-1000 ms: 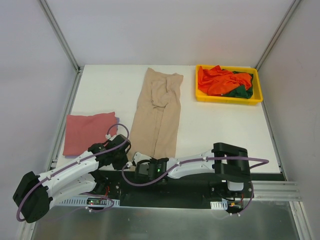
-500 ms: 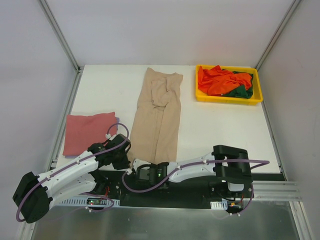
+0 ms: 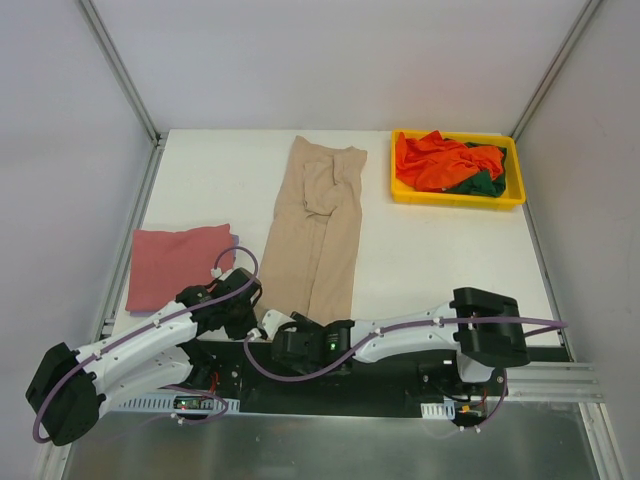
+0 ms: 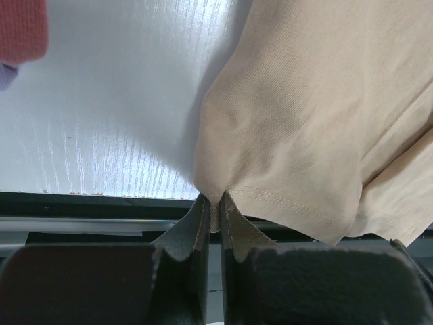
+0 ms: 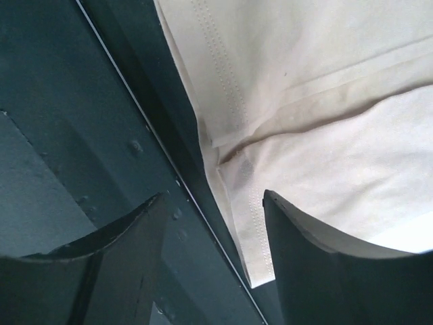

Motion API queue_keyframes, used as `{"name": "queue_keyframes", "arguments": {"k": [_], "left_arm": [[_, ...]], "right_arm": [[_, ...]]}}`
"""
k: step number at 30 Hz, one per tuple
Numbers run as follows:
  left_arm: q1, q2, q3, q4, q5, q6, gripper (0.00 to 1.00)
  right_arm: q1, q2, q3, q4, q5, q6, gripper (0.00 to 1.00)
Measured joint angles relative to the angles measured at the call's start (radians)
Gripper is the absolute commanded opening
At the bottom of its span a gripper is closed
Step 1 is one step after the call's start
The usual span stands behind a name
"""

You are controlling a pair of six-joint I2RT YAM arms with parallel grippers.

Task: Fold and stack the t-shirts
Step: Grab the bottom of the folded rectangular tshirt with both arms

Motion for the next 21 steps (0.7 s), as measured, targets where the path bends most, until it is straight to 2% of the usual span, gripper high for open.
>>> {"name": "queue_keyframes", "arguments": {"k": [9, 13, 17, 21], "left_arm": [[0.0, -0.014, 0.0, -0.002, 0.0, -0.004, 0.0], [0.0, -0.014, 0.0, -0.003, 0.0, -0.005, 0.0], [0.0, -0.013, 0.0, -0.007, 0.0, -0.006, 0.0], [0.0, -0.012, 0.0, -0.008, 0.0, -0.007, 0.0]], "right_arm": [[0.006, 0.053, 0.0, -0.056, 0.062, 0.002, 0.64], [0.014, 0.075, 0.011, -0.063, 0.129, 0.023, 0.58], [0.008, 0.135, 0.011, -0.078, 0.185, 0.041, 0.57], [-0.001, 0.145, 0.014, -0.082, 0.193, 0.06, 0.42]]}}
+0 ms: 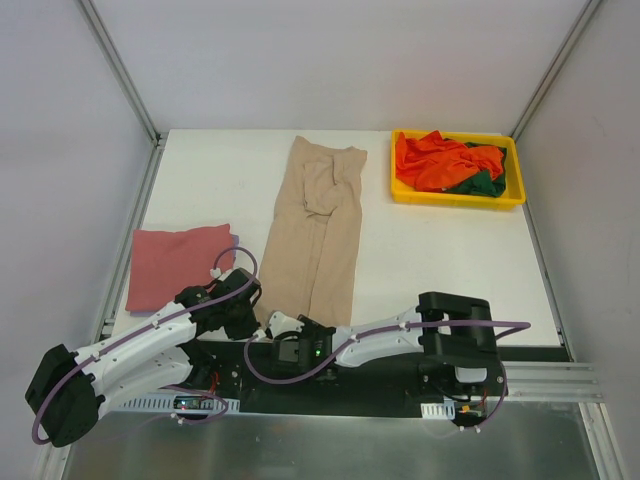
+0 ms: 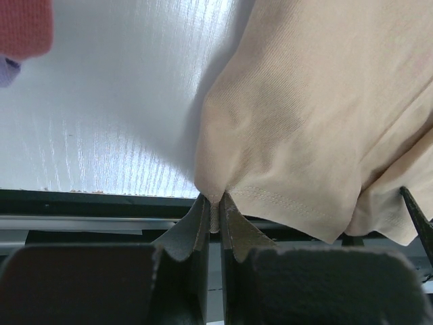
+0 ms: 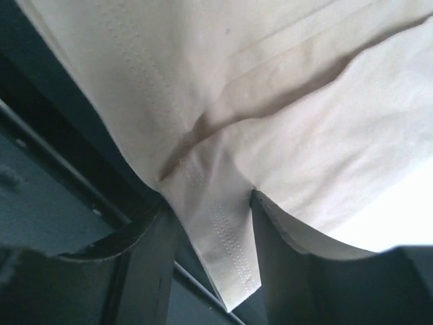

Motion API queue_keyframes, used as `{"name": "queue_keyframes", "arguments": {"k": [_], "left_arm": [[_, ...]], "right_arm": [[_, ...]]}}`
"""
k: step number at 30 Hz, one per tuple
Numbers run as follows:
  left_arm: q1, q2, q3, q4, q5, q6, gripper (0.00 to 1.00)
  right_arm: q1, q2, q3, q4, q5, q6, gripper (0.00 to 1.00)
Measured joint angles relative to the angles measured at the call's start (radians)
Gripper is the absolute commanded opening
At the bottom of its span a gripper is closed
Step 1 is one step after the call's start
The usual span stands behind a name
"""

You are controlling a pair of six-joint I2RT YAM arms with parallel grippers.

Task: Fold and stack the t-shirts
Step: Grab the bottom of the folded rectangular tshirt with both arms

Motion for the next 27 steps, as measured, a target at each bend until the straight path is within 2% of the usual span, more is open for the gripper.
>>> {"name": "queue_keyframes", "arguments": {"k": [5, 8, 17, 23, 27], "left_arm": [[0.0, 0.0, 0.001, -0.001, 0.0, 0.0, 0.0], [0.0, -0.003, 0.004, -0.001, 0.006, -0.007, 0.0], [0.0, -0.19, 0.004, -0.027, 0.058, -0.024, 0.0], [0.0, -0.228, 0.004, -0.059, 0.116, -0.026, 0.0], [0.0, -0.256, 0.008, -0.072, 0.111, -0.03, 0.0]], "right_arm": [[-0.01, -0.011, 0.0, -0.011, 0.008, -0.005, 0.25], [-0.01, -0.035, -0.005, -0.016, -0.022, -0.005, 0.01], [-0.014, -0.134, -0.016, -0.067, -0.134, -0.031, 0.01], [0.014, -0.162, -0.016, -0.101, -0.237, -0.048, 0.01], [0.016, -0.179, -0.016, -0.127, -0.237, -0.05, 0.01]]}}
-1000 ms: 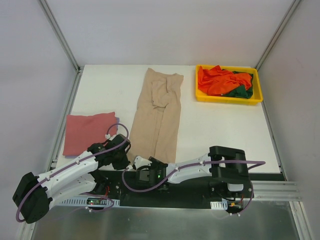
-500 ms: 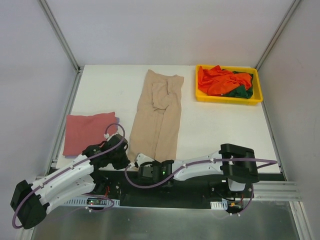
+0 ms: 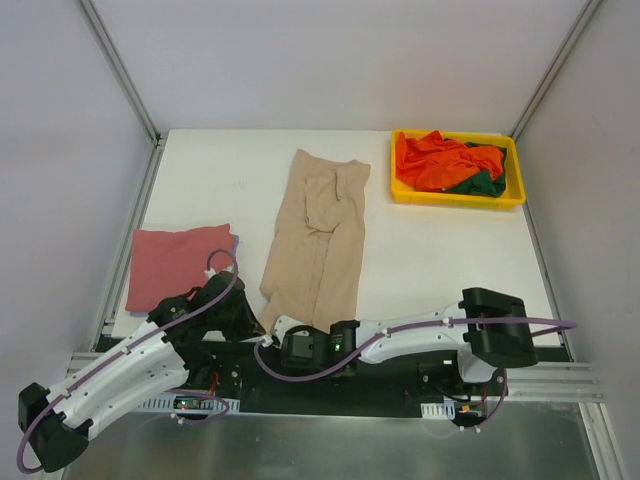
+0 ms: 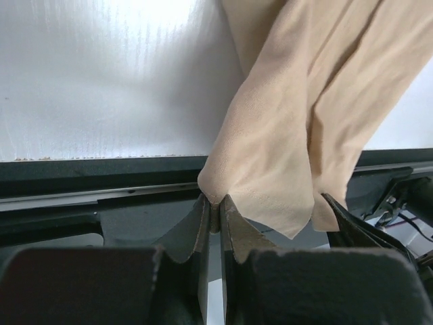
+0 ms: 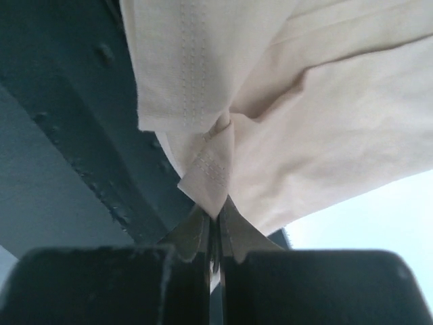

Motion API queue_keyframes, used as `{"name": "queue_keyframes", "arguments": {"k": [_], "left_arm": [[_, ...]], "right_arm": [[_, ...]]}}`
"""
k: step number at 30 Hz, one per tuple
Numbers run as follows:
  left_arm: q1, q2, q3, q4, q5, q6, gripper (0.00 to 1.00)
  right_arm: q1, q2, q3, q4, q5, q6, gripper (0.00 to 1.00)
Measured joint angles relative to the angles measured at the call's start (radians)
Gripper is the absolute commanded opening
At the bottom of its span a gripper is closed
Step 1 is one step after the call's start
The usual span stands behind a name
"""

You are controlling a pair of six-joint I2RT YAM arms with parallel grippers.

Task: Fold and stack the t-shirts
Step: Grab the bottom of the folded rectangular tshirt with both arms, then fold the folded rectangular tshirt in 1/3 of the way

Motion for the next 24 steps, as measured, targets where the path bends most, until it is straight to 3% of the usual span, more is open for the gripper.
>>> {"name": "queue_keyframes", "arguments": {"k": [4, 12, 24], "left_arm": [[0.0, 0.049, 0.068, -0.005, -0.039, -0.002, 0.0], [0.008, 0.303, 0.336, 0.009, -0.187, 0.021, 0.0], [0.175, 0.616, 0.616, 0.046, -0.246, 0.155, 0.0]], "right_arm": [[-0.051, -0.036, 0.004, -0.024, 0.04, -0.032, 0.0], [-0.245, -0.091, 0.076, -0.052, 0.092, -0.179, 0.0], [-0.502, -0.023, 0.264, -0.034, 0.052, -0.455, 0.0]]}}
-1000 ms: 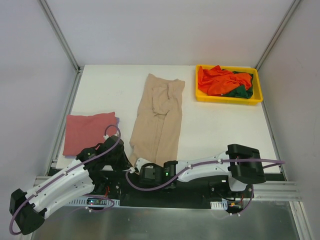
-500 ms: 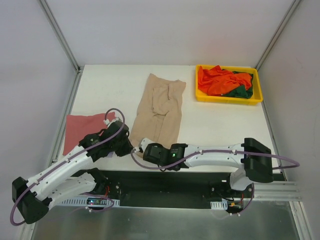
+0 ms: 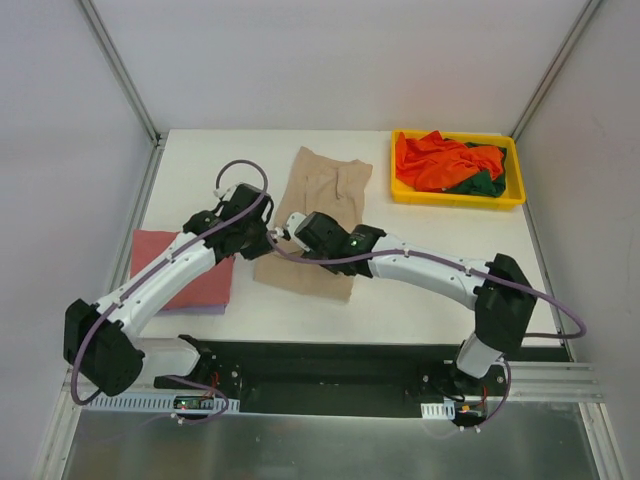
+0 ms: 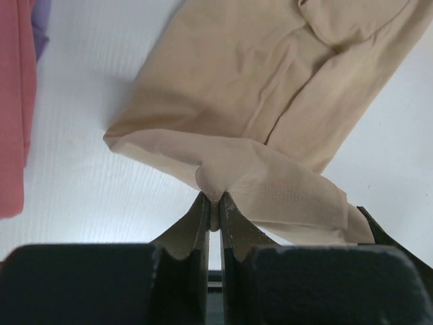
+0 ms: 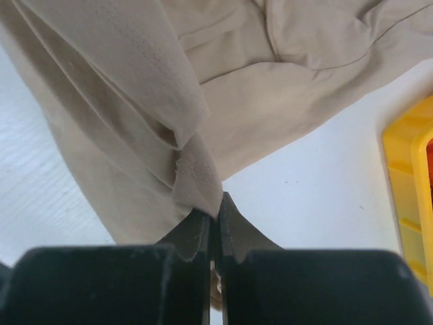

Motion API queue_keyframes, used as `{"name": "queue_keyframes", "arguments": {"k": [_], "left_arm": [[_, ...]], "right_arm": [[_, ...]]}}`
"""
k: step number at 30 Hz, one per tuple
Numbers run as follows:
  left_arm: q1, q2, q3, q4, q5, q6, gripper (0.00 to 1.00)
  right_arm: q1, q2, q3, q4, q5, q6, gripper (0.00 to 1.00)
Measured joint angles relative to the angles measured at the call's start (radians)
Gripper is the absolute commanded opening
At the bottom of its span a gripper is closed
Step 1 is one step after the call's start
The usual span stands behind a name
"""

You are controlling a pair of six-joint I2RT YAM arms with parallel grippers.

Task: Fold and stack the t-shirts
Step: Fold the folded rectangular tshirt in 1/3 of the way

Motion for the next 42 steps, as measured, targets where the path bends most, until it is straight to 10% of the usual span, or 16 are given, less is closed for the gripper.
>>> {"name": "queue_keyframes", "arguments": {"k": [27, 31, 35, 38, 42], "left_arm": [[0.164, 0.575, 0.305, 0.103, 0.082, 0.196, 0.01], [0.188, 0.601, 0.336, 0.105, 0.086, 0.206, 0.28], [0.206, 0.607, 0.355, 0.105, 0.103, 0.224, 0.94], [0.213, 0.589, 0.356, 0.108, 0.108, 0.24, 0.99], [0.214, 0.452, 0.288, 0.125, 0.107, 0.24, 0.99]], "right_arm": [[-0.298, 0.38, 0.248, 0.063, -0.167, -0.124, 0.08], [-0.317, 0.437, 0.292, 0.077, -0.181, -0.127, 0.41], [-0.335, 0.457, 0.333, 0.07, -0.163, -0.127, 0.69], [-0.343, 0.445, 0.355, 0.07, -0.132, -0.112, 0.96], [-0.344, 0.323, 0.278, 0.08, -0.145, -0.051, 0.96]]}}
